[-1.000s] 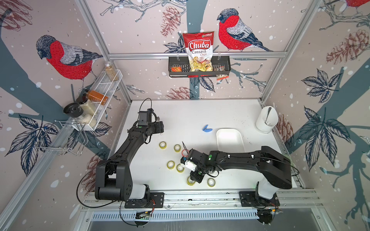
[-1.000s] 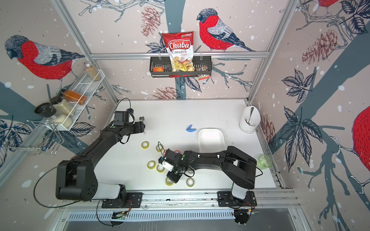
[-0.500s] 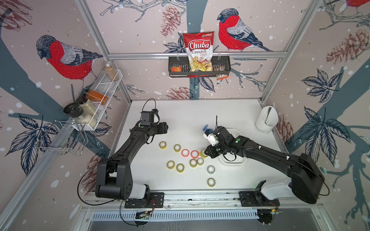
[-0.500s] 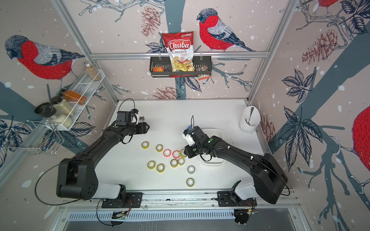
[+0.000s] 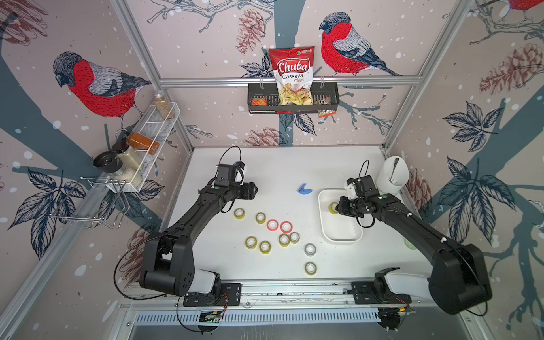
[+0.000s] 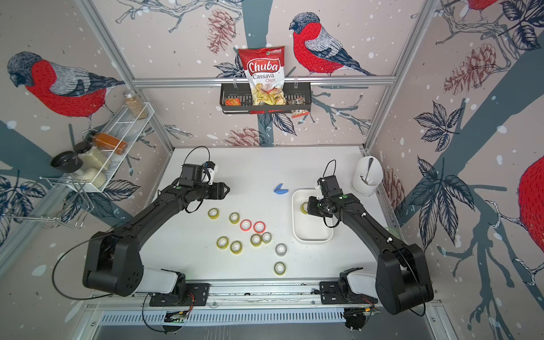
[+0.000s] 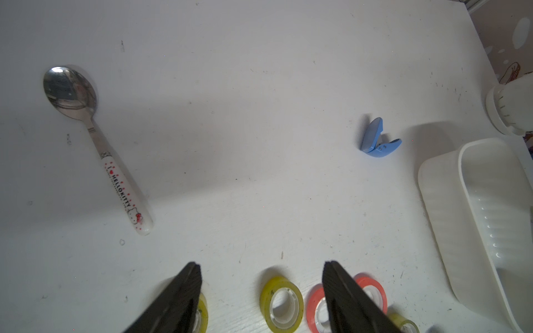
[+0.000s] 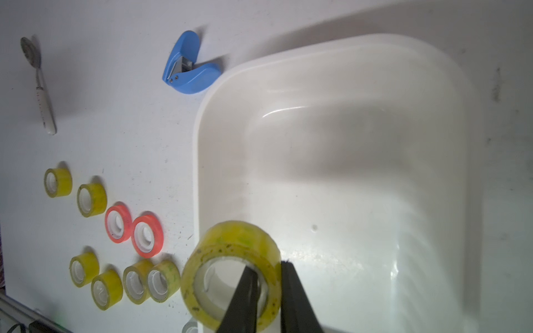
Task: Put the transparent tape into the storage box
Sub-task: Place the tape in the storage box.
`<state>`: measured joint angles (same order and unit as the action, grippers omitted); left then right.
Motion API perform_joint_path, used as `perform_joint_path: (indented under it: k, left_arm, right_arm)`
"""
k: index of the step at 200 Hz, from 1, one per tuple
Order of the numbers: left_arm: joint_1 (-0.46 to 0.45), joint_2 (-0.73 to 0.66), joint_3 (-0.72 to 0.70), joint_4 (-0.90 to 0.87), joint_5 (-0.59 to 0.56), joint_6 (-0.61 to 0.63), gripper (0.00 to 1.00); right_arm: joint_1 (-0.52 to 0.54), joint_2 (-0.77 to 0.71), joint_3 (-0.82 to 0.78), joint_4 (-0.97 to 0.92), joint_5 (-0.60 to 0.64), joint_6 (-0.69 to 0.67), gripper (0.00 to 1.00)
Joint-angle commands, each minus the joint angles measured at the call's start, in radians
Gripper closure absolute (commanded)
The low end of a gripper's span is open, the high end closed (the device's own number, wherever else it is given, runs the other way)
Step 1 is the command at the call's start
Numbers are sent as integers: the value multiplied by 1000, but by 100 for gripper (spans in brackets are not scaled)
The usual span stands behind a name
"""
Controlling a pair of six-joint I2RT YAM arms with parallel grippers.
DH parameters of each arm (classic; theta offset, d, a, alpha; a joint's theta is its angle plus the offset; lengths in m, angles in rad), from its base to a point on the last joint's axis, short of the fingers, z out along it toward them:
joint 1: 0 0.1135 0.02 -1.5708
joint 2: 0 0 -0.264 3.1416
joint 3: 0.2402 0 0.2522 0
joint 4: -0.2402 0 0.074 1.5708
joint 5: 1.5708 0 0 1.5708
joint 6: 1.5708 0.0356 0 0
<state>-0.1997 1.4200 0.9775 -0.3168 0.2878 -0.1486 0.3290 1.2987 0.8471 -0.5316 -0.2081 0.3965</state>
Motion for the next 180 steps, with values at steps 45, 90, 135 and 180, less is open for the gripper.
perform_joint_path:
  k: [45,90,135,180]
  left_arm:
    - [-1,-16,-4,31,8,16,31]
    - [-1,-7,1,30,16,12,31]
    - [0,-6,0,33,26,12,31]
    - [-1,-4,1,31,45,15,32]
  right_arm:
    - [-10,162,82,14,96,29,81]
    - [10,255,111,76,103,52,78]
    - [41,335,146,118,123,76,77]
    - [53,408,211,110,161,93,76]
